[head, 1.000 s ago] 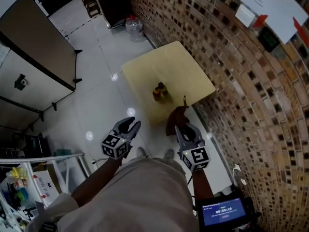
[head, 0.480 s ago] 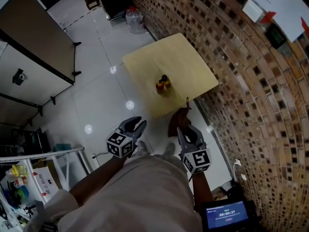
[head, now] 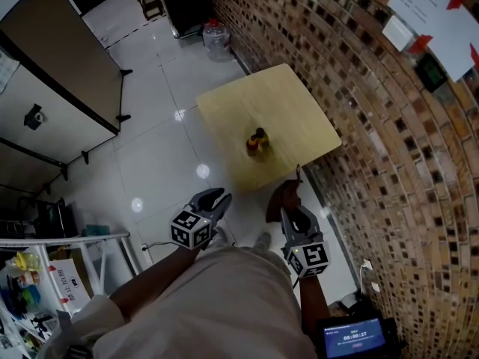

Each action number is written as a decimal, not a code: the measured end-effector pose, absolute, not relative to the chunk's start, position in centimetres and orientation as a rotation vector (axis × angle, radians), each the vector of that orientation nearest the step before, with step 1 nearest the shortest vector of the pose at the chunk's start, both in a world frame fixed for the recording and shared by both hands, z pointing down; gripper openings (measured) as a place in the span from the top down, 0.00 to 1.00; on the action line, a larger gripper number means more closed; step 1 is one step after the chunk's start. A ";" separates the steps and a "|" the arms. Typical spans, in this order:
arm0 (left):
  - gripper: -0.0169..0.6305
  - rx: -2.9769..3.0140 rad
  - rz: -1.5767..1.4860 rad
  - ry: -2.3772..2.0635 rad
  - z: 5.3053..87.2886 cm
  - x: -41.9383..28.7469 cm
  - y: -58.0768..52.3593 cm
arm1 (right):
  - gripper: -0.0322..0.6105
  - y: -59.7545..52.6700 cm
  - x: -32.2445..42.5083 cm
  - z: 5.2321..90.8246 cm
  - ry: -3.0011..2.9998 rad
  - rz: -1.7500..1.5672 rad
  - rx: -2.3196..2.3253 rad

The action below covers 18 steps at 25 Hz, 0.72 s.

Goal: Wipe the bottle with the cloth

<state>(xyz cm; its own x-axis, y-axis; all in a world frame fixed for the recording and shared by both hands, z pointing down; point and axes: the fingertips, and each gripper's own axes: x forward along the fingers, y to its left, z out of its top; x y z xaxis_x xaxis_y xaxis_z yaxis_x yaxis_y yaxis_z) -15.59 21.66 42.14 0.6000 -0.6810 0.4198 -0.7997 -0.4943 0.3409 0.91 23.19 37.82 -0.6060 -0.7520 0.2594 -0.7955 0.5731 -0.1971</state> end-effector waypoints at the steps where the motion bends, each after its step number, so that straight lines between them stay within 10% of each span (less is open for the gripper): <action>1: 0.79 2.327 0.310 -1.177 42.0 -15.6 21.5 | 0.85 23.0 1.0 37.7 -2.656 0.436 1.317; 18: 0.80 2.306 0.278 -1.191 42.2 -16.7 21.6 | 0.85 23.5 1.5 38.7 -2.628 0.439 1.323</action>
